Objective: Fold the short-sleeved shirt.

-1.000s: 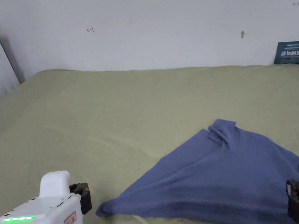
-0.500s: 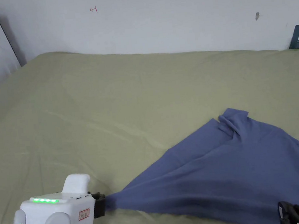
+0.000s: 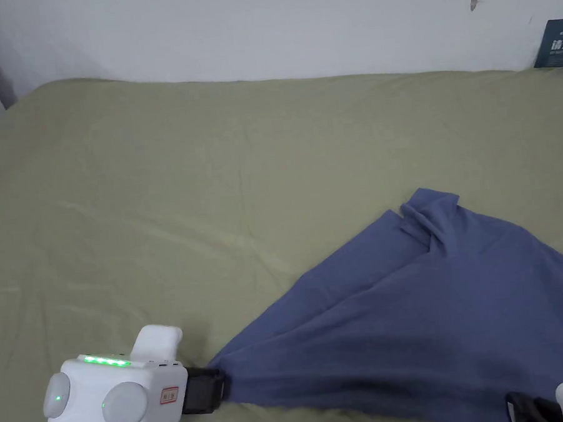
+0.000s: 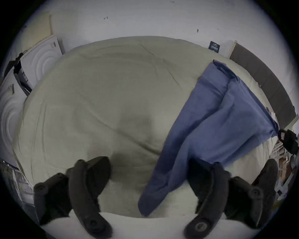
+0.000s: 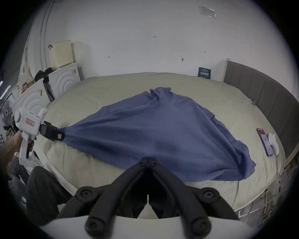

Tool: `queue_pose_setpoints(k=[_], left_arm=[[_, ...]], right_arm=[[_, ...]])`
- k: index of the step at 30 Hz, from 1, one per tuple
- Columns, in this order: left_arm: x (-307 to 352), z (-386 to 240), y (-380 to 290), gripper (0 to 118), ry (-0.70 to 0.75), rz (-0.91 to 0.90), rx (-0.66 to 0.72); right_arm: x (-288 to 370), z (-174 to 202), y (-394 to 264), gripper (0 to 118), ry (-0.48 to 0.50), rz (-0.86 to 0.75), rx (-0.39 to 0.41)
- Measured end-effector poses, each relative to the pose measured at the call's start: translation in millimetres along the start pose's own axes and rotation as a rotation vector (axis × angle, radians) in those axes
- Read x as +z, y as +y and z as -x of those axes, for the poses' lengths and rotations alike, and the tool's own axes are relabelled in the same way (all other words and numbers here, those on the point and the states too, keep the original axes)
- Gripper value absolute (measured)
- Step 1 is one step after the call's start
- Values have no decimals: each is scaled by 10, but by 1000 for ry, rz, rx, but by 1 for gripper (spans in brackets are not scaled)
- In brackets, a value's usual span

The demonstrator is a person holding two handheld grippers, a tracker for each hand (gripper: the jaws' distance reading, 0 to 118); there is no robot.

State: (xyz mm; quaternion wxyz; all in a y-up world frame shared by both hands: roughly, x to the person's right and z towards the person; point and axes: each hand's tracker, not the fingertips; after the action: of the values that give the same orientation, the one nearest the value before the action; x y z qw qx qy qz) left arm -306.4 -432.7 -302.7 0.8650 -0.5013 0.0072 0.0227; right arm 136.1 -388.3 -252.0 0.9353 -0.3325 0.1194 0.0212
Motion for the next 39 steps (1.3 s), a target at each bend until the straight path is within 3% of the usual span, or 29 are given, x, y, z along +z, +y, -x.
queue_pose_setpoints(k=[1, 3, 12, 18, 22, 29, 34, 35, 36, 37, 39], left_arm=[[44, 1, 13, 63, 5, -2, -6], [155, 51, 40, 2, -66, -29, -4], [177, -92, 111, 2, -55, -19, -49], [158, -43, 130, 2, -71, -15, -3], [126, -13, 150, 2, -87, -22, 22], [68, 28, 174, 2, -113, -27, 75], [52, 4, 177, 2, -114, -29, 92], [44, 11, 184, 2, -116, -29, 96], [37, 19, 193, 2, -117, -28, 99], [30, 22, 197, 2, -119, -29, 102], [19, 19, 207, 2, -118, -30, 101]], right_arm=[[-11, -8, 4, 2, -1, 2, -2], [-37, -25, 10, 2, 1, 3, -10], [-134, -144, 88, 2, -12, 1, -27], [-425, -493, 460, 2, -32, -4, -51], [-969, -855, 967, 2, -84, 4, -2], [-2097, -1505, 1782, 2, -67, 126, -30], [-2508, -1681, 2028, 3, -38, 191, -34], [-2559, -1706, 2068, 18, -4, 203, -40], [-2602, -1726, 2107, 67, 19, 201, -44], [-2659, -1728, 2144, 85, 4, 201, -30], [-2811, -1725, 2191, 91, 74, 256, -8]])
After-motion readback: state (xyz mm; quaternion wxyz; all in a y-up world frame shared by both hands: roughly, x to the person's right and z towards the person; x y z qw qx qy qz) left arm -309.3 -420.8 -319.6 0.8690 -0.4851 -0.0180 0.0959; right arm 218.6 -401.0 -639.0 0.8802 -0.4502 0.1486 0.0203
